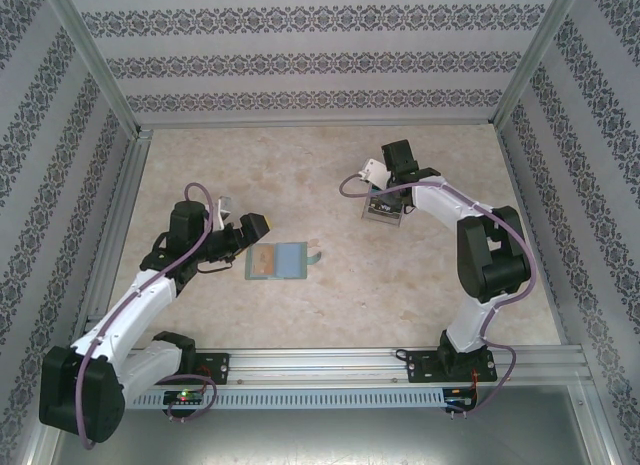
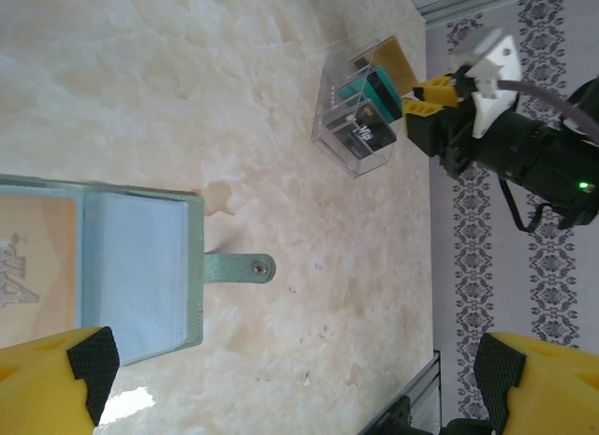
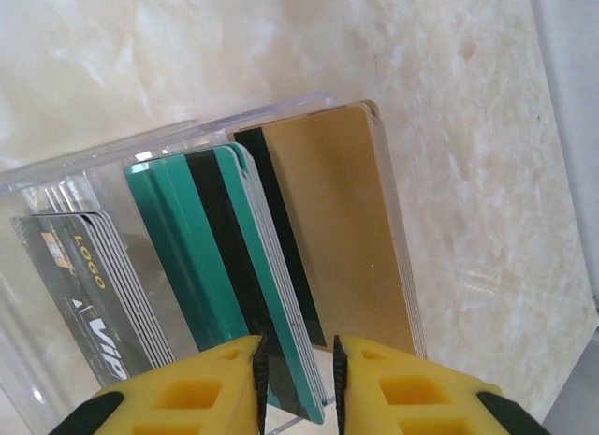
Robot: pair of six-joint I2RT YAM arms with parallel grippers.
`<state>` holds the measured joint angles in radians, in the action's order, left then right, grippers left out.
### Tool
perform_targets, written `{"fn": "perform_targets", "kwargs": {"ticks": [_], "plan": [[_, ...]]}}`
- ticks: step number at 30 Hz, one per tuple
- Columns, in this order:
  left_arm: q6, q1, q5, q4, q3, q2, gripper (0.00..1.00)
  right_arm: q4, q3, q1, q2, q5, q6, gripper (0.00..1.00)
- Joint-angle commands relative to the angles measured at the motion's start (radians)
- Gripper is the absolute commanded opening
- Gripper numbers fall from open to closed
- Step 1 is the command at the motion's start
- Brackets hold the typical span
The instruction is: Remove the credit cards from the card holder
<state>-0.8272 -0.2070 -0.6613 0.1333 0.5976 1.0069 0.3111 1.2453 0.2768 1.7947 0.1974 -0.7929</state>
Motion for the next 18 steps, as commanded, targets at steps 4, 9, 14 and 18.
{"fn": "perform_targets", "kwargs": {"ticks": [4, 9, 14, 18], "plan": [[0.077, 0.015, 0.075, 0.134, 0.058, 0.032, 1.0, 0.046, -0.014, 0.023, -0.124, -0.023, 0.242, 0.29], [0.098, 0.017, 0.117, 0.2, 0.074, 0.095, 0.93, 0.036, -0.089, 0.117, -0.22, -0.077, 0.479, 0.29], [0.115, 0.016, 0.135, 0.238, 0.094, 0.202, 0.74, 0.017, -0.163, 0.253, -0.253, -0.145, 0.721, 0.27], [0.128, 0.016, 0.168, 0.259, 0.099, 0.25, 0.59, -0.028, -0.207, 0.392, -0.246, -0.151, 0.874, 0.25]]}}
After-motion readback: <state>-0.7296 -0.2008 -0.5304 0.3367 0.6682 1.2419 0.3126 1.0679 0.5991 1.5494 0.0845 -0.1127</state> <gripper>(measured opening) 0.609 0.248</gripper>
